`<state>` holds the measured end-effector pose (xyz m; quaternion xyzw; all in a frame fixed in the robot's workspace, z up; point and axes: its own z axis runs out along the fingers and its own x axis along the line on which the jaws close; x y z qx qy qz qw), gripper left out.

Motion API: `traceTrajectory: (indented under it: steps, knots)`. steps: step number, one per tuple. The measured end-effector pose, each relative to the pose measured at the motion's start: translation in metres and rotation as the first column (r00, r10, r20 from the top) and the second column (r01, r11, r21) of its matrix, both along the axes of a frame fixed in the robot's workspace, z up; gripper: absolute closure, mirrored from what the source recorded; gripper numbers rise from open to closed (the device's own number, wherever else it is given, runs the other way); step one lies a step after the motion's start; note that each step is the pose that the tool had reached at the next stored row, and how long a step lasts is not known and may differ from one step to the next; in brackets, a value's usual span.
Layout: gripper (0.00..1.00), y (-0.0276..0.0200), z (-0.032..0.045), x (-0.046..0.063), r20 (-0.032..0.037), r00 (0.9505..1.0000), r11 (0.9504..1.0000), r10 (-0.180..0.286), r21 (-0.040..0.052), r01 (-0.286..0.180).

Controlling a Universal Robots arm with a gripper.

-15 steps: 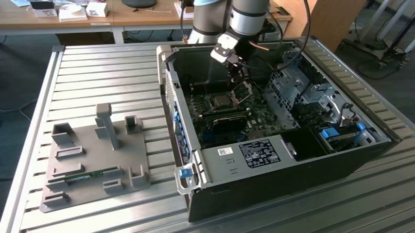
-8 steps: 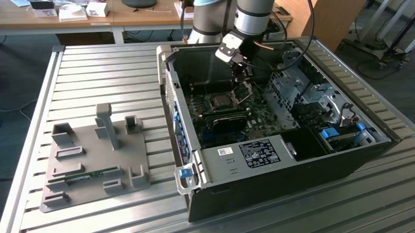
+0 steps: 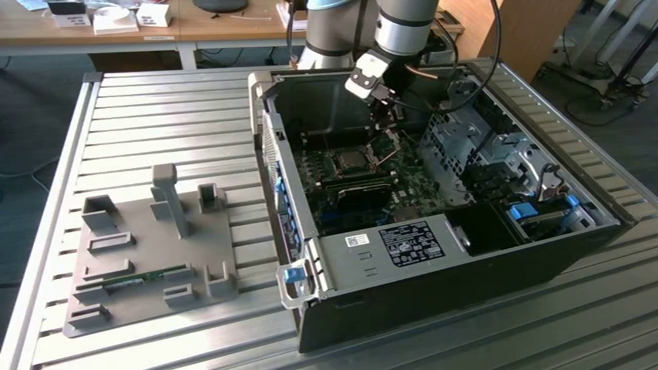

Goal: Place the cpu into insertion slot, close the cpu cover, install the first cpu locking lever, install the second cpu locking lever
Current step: 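Place the cpu into insertion slot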

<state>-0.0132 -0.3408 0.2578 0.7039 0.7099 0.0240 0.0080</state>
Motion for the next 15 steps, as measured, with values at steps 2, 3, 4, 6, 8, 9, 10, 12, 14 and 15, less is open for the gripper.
traceTrajectory:
  steps: [2,3,4,6,8,9,10,12,14,15]
  knots:
    - [0.89,0.0000,0.0000,0.000,0.0000,1.0000,1.0000,0.000,0.0000,0.000]
    - [0.89,0.0000,0.0000,0.001,0.0000,1.0000,1.0000,0.000,0.0001,0.000]
    - [0.89,0.0000,0.0000,0.002,0.0000,1.0000,1.0000,0.000,0.0000,0.000]
    - [0.89,0.0000,0.0000,0.005,0.0000,1.0000,1.0000,0.000,0.0001,0.000]
    - [0.89,0.0000,0.0000,0.009,0.0000,1.0000,1.0000,0.000,0.0000,0.000]
    - [0.89,0.0000,0.0000,0.011,0.0000,1.0000,1.0000,0.000,0.0000,0.000]
    - [0.89,0.0001,0.0000,0.013,0.0000,1.0000,1.0000,0.000,0.0001,0.000]
    - [0.89,0.0001,0.0000,0.017,0.0000,1.0000,1.0000,0.000,0.0000,0.000]
    - [0.89,0.0001,0.0000,0.020,0.0000,1.0000,1.0000,0.000,0.0000,0.000]
    - [0.89,0.0002,0.0000,0.021,0.0000,1.0000,1.0000,0.000,0.0000,0.000]
